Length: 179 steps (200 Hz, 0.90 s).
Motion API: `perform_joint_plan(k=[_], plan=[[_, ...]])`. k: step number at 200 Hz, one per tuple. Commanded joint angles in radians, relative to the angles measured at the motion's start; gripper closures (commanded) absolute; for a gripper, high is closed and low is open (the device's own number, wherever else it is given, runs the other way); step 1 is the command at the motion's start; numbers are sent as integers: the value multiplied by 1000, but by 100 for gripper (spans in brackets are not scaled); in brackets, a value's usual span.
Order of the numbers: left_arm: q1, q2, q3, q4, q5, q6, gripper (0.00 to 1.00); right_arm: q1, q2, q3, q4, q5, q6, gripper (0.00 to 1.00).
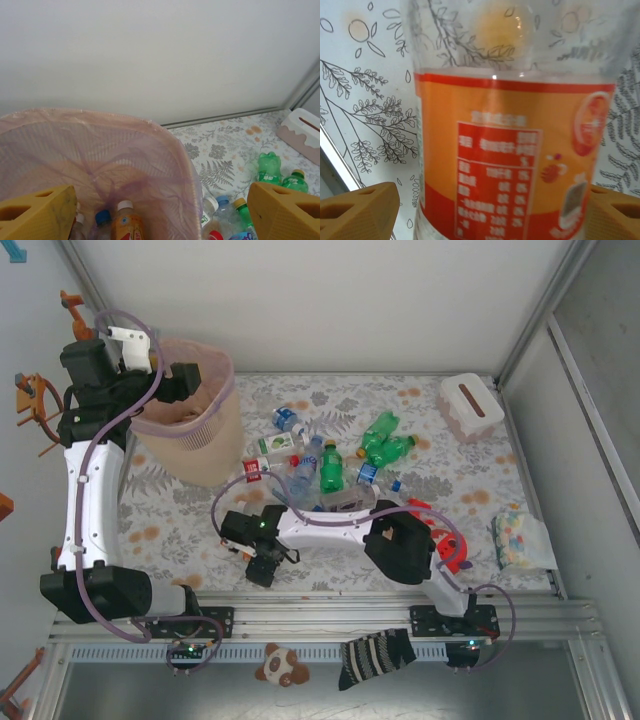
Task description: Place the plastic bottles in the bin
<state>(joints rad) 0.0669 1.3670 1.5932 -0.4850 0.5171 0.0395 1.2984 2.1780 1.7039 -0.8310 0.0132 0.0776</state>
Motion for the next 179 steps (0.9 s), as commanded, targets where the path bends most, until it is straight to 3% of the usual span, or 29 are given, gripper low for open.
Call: perform_joint_plan(k=[1, 98, 179], plan=[[3, -21, -10, 28, 20, -10, 12, 8, 21, 41, -43, 17, -17, 18], [2, -23, -12, 33, 24, -13, 12, 9, -17, 18, -31, 31, -9, 38], [-1, -29, -52, 156, 142, -99, 13, -6, -285, -164, 161, 65, 50, 39]])
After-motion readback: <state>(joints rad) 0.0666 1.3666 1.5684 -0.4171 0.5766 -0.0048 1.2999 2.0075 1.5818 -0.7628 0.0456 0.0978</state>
